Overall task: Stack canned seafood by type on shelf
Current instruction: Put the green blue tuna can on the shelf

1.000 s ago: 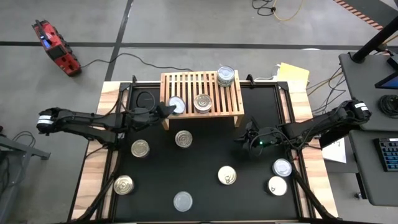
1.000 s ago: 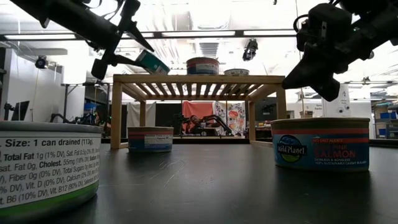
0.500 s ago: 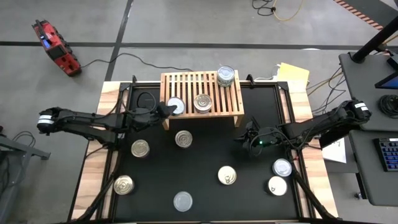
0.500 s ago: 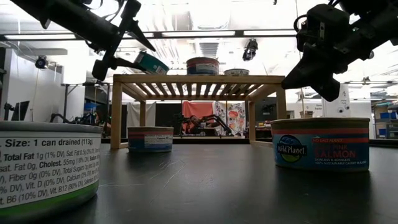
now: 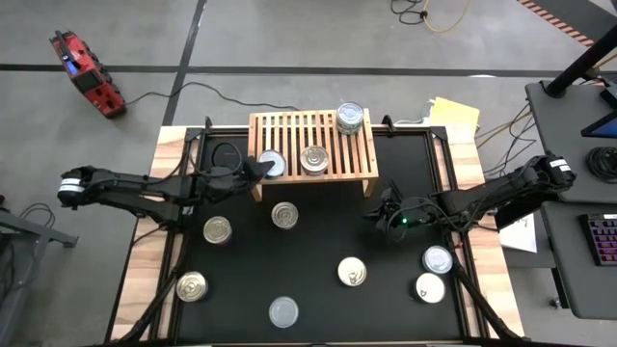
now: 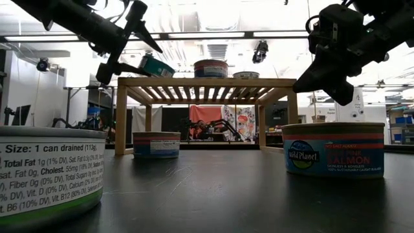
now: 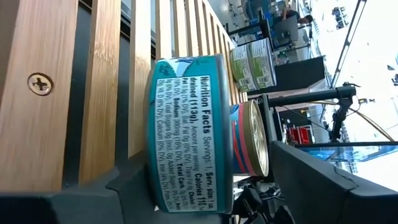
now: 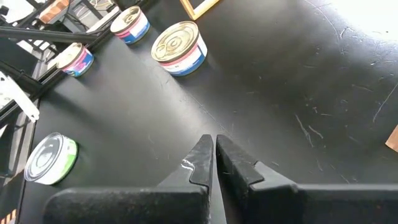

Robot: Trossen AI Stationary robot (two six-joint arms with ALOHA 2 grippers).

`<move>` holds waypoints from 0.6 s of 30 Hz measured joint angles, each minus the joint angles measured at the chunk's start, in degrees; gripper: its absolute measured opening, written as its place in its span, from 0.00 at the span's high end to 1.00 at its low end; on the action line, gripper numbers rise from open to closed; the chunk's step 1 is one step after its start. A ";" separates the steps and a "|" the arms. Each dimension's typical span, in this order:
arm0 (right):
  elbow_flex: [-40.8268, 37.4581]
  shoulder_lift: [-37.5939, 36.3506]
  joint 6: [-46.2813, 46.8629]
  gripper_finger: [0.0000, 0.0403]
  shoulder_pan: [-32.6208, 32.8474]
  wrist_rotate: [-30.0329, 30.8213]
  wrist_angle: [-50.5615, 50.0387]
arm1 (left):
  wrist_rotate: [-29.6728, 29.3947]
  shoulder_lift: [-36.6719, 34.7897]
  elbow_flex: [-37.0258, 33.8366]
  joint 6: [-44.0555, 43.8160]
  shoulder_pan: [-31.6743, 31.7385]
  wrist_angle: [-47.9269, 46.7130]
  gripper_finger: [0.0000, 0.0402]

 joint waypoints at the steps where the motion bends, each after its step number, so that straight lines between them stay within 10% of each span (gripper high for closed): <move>1: 0.00 0.00 0.00 0.97 0.00 0.00 0.01 | 0.00 0.00 0.00 0.26 0.00 0.02 0.29; 18: 0.00 0.00 0.37 0.97 0.00 0.02 -0.02 | 0.09 0.02 8.73 1.55 0.98 -18.27 0.17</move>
